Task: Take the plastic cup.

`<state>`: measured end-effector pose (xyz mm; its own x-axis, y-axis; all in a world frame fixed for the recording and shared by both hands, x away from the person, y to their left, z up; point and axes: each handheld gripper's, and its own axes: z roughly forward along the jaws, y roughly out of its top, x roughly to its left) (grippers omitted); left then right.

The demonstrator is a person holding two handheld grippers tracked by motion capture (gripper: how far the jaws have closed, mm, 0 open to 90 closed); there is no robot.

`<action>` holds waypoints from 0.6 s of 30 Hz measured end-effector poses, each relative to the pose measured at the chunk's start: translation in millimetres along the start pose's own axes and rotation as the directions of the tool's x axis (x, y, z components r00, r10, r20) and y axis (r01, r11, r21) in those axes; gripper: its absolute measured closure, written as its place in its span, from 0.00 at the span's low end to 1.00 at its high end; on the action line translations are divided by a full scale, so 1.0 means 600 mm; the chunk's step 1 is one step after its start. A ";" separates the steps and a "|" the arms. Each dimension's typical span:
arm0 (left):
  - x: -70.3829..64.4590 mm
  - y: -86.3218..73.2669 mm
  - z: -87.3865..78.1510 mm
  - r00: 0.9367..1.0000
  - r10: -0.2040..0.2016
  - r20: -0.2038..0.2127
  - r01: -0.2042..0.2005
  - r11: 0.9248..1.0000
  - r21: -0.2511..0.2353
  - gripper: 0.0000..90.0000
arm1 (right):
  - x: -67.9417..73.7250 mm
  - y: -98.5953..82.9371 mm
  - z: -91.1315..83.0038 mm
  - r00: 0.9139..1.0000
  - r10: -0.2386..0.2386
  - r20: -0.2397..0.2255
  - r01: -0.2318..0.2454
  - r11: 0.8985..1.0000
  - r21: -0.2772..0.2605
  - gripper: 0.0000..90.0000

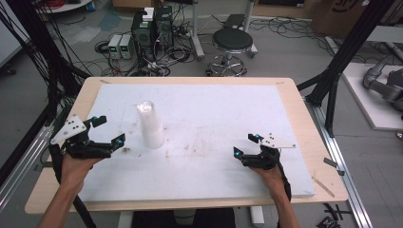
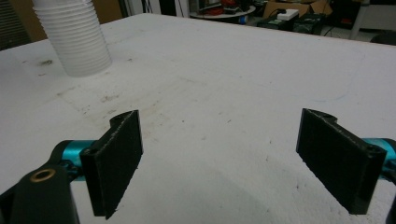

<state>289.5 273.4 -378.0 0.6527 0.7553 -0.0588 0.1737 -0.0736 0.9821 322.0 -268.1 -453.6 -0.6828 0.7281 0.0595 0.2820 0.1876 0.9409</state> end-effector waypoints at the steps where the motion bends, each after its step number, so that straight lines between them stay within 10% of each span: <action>1: 0.001 0.010 0.001 1.000 0.008 0.006 -0.008 1.000 0.002 0.02 | 0.000 0.000 0.000 1.000 0.002 0.000 -0.002 1.000 0.002 0.16; 18: 0.010 0.122 0.066 0.989 0.075 0.129 -0.088 0.991 0.101 0.02 | -0.001 0.000 0.001 1.000 -0.004 -0.005 0.004 1.000 0.003 0.16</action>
<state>335.3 247.1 -313.4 0.7534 0.6576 -0.0080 0.1890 -0.2049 0.9604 322.5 -268.1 -453.6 -0.6874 0.7241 0.0574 0.2810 0.1923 0.9402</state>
